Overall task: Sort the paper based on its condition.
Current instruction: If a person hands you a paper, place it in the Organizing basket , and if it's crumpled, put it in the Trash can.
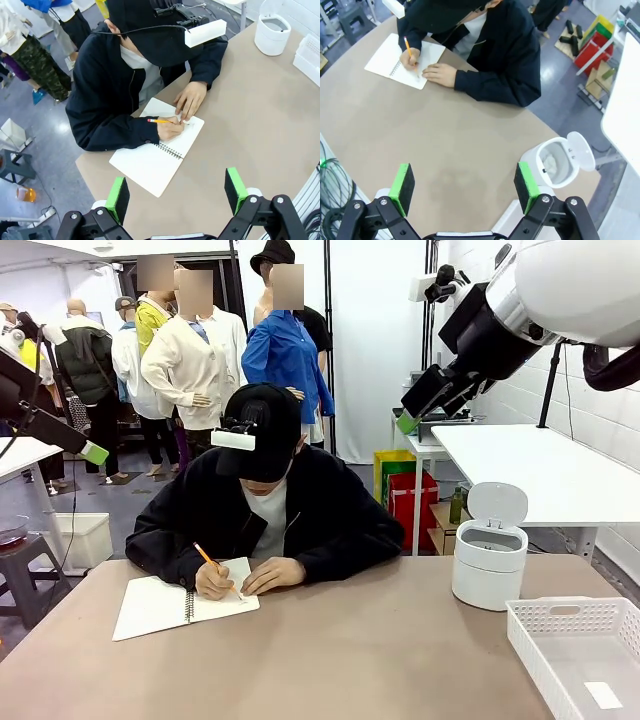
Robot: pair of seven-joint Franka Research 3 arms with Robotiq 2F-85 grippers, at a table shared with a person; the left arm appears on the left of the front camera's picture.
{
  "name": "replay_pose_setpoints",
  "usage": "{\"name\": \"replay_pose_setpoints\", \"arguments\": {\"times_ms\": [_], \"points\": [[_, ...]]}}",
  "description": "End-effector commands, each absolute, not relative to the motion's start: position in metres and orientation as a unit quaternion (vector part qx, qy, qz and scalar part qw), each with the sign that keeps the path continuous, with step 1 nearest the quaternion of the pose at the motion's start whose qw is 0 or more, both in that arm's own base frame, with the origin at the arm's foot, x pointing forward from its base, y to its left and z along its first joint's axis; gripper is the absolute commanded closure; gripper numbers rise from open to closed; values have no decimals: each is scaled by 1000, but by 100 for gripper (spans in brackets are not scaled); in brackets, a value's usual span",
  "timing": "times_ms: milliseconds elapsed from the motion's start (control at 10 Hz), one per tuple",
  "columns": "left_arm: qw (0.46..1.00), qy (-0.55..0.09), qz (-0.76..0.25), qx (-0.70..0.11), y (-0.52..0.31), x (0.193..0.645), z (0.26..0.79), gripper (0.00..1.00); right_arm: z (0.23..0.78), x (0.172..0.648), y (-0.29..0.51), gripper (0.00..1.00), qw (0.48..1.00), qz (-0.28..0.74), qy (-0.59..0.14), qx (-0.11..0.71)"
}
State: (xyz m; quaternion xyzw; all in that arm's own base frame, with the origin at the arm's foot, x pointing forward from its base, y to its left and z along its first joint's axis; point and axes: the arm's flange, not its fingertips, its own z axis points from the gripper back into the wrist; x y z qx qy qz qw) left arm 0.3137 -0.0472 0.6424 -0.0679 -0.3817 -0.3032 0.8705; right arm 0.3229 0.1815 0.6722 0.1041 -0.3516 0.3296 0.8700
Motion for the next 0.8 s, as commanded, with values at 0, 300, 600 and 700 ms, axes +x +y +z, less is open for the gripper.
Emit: {"name": "replay_pose_setpoints", "arguments": {"times_ms": [0, 300, 600, 700], "points": [[868, -387, -301, -73, -47, 316, 641, 0, 671, 322, 182, 0, 871, 331, -348, 106], [868, -387, -301, -73, -47, 316, 641, 0, 671, 322, 182, 0, 871, 331, -348, 106], [868, -387, -301, -73, -47, 316, 641, 0, 676, 318, 184, 0, 867, 329, -357, 116], [868, -387, -301, -73, -47, 316, 641, 0, 677, 315, 182, 0, 868, 331, -353, 111]]}}
